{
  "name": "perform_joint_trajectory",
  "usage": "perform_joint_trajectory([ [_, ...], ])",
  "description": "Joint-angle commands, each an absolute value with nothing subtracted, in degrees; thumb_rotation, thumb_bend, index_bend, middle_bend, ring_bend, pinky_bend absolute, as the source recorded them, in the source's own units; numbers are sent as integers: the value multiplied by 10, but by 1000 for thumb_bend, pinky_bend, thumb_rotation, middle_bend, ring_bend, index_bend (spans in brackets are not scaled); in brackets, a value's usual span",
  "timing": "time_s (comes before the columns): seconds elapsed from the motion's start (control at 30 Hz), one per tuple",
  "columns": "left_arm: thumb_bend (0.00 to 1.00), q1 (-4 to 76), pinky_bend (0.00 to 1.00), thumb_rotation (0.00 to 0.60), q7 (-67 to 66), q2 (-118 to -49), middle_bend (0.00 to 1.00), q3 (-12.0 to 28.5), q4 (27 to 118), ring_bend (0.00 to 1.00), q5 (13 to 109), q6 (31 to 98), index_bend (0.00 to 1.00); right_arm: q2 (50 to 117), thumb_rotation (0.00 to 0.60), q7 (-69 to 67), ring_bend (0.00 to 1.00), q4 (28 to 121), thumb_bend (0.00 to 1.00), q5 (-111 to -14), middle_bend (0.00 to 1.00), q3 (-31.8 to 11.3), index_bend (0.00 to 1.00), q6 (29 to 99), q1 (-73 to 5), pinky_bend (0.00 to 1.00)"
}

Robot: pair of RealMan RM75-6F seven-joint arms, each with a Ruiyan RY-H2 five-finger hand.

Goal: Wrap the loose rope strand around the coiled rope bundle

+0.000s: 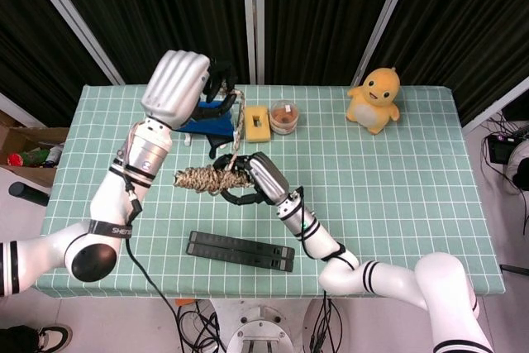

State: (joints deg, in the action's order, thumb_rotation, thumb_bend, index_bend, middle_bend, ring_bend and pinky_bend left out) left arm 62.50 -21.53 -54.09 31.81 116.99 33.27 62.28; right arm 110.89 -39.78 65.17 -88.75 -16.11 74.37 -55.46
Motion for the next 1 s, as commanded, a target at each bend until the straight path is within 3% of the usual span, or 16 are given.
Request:
perform_joint_trajectory([
  [0.03, 462, 639, 725, 600, -218, -552, 812, 315, 1134, 677, 308, 621, 801, 1104, 600, -392, 623, 655, 659, -900, 708, -154, 901, 758, -549, 850],
  [0.23, 462, 639, 726, 600, -204, -557, 812, 306, 1079, 678, 252, 606, 801, 1099, 600, -403, 623, 666, 660, -914, 708, -142, 901, 779, -535, 850],
  [1.0, 462, 607, 731, 600, -163, -582, 814, 248, 993, 682, 182, 527, 802, 1049, 600, -512, 624, 794, 661, -845, 711, -163, 903, 700, -503, 853],
])
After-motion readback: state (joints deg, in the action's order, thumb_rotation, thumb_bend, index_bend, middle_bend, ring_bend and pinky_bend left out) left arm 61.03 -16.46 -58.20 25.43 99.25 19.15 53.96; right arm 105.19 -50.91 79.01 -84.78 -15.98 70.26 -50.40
